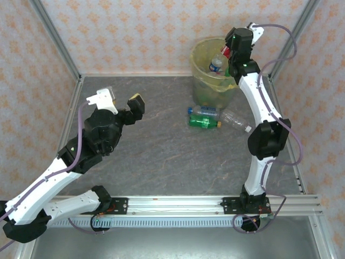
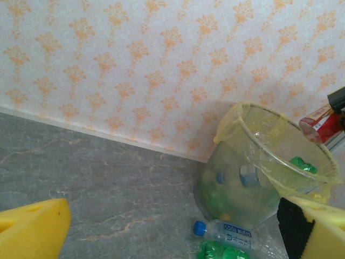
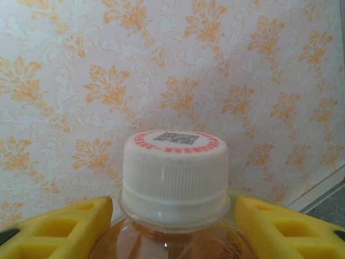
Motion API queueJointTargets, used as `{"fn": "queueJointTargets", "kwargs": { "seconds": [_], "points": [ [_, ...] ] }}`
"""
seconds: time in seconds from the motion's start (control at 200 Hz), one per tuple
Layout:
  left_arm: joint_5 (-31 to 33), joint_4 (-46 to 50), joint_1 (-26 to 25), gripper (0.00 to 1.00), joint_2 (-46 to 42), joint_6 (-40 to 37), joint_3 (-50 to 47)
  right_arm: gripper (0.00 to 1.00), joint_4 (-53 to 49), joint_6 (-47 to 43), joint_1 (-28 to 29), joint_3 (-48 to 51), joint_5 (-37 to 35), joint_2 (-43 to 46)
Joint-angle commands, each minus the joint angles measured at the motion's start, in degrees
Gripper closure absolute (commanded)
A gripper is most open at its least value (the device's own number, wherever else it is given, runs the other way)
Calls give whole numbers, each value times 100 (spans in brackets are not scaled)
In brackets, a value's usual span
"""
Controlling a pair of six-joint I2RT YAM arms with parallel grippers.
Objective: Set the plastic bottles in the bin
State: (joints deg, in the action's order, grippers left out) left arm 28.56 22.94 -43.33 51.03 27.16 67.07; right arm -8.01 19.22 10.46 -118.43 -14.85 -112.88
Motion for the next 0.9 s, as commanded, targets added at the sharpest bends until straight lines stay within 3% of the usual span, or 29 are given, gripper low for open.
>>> {"fn": "queueJointTargets", "kwargs": {
  "seconds": [0.0,0.16,0.22,0.25,0.355,0.891],
  "points": [
    [-16,167,42,1,-110,104,12,49,-126,-73,13,-532,-139,-266],
    [-28,192,43,1,-119,89,26,48,-508,-223,69,-1346,-179,-832],
    [-47,196,42,1,-115,88,28,43,-700,-339,102,-1638,-131,-994],
    [-60,198,37,1,-110,87,34,38,-783,-403,121,-1784,-96,-1051],
    [-112,194,39,1,-111,84,2,0,-885,-564,171,-1895,5,-1043],
    [-362,20,37,1,-43,71,-229,0,-1155,-527,306,-1195,156,-117]
  ]
}}
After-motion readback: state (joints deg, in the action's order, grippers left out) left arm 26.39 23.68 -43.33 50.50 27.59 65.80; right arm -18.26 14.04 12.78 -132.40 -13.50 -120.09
